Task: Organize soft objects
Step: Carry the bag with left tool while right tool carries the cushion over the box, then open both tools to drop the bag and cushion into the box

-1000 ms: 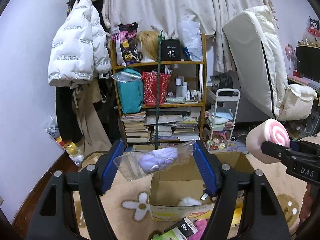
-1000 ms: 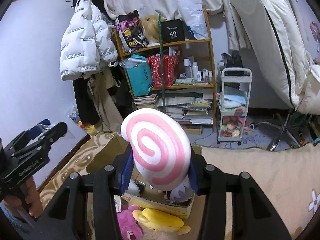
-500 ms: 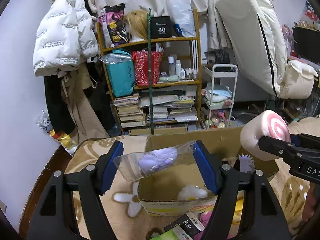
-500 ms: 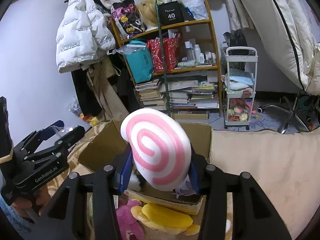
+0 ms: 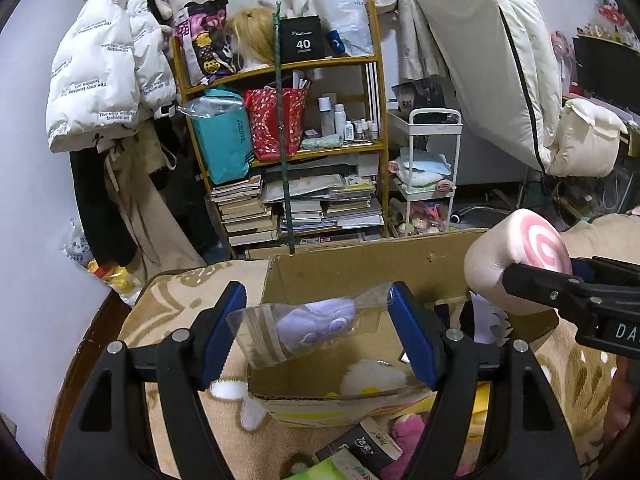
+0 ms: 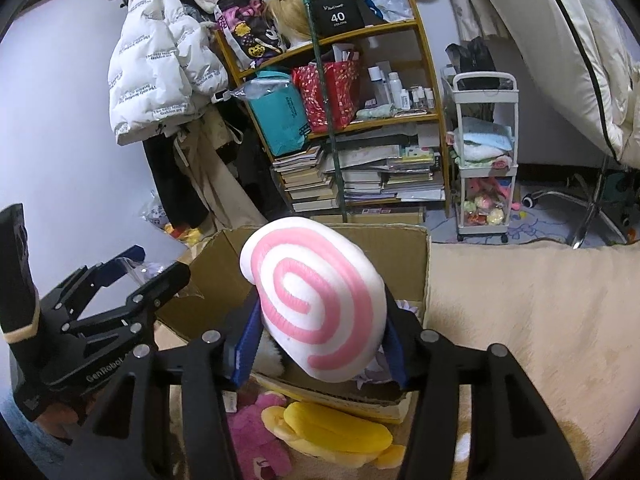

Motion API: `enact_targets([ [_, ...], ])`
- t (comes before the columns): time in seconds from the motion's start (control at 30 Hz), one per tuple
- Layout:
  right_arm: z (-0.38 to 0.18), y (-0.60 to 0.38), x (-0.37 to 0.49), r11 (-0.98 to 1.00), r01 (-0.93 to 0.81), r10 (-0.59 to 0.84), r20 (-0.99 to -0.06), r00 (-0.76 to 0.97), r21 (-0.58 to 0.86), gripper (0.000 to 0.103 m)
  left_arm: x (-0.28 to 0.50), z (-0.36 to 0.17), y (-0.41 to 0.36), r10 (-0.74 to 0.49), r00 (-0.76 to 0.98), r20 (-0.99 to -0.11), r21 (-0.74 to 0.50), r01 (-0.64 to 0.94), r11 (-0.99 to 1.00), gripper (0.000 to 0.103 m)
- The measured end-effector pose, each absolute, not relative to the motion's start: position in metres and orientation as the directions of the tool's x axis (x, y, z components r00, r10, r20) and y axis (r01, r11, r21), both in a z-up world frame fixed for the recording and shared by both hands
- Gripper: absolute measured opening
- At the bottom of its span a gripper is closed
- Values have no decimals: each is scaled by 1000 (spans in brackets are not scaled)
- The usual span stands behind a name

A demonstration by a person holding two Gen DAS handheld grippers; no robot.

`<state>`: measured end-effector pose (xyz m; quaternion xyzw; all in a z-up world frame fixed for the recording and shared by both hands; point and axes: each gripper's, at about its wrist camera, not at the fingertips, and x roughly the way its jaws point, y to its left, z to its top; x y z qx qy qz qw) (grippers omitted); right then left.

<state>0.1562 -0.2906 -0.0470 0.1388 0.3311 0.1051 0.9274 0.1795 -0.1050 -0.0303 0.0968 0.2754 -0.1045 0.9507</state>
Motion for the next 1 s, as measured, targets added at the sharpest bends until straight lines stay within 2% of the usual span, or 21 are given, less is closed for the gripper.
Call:
enact_targets([
  [0.1, -48, -292, 157, 928, -111, 310, -576, 756, 354, 61, 182, -31, -104, -149, 825, -545, 110, 246, 963, 74],
  [0.17, -49, -292, 158, 927, -111, 314, -579, 753, 358, 63, 183, -33, -100, -147, 824, -546, 93, 234, 968, 83],
  [0.3, -52, -294, 161, 919, -113, 330, -584, 741, 377, 67, 183, -33, -95, -132, 827, -546, 89, 214, 973, 84],
  [0.4, -54, -294, 162, 918, -109, 332, -592, 735, 380, 72, 183, -32, -92, -113, 825, -554, 89, 194, 977, 89],
  [0.47, -53, -294, 160, 919, -108, 329, -591, 737, 378, 90, 180, -31, -89, -101, 827, -553, 91, 181, 979, 92],
  [0.57, -47, -294, 154, 926, -104, 310, -573, 758, 363, 100, 175, -28, -85, -86, 825, -558, 98, 169, 981, 95],
  [0.7, -39, -293, 147, 938, -104, 288, -573, 768, 332, 103, 168, -25, -80, -61, 822, -566, 109, 147, 983, 97],
  [1.0, -29, -297, 122, 932, -84, 285, -571, 769, 352, 103, 143, -22, -57, -23, 805, -593, 81, 87, 993, 98],
])
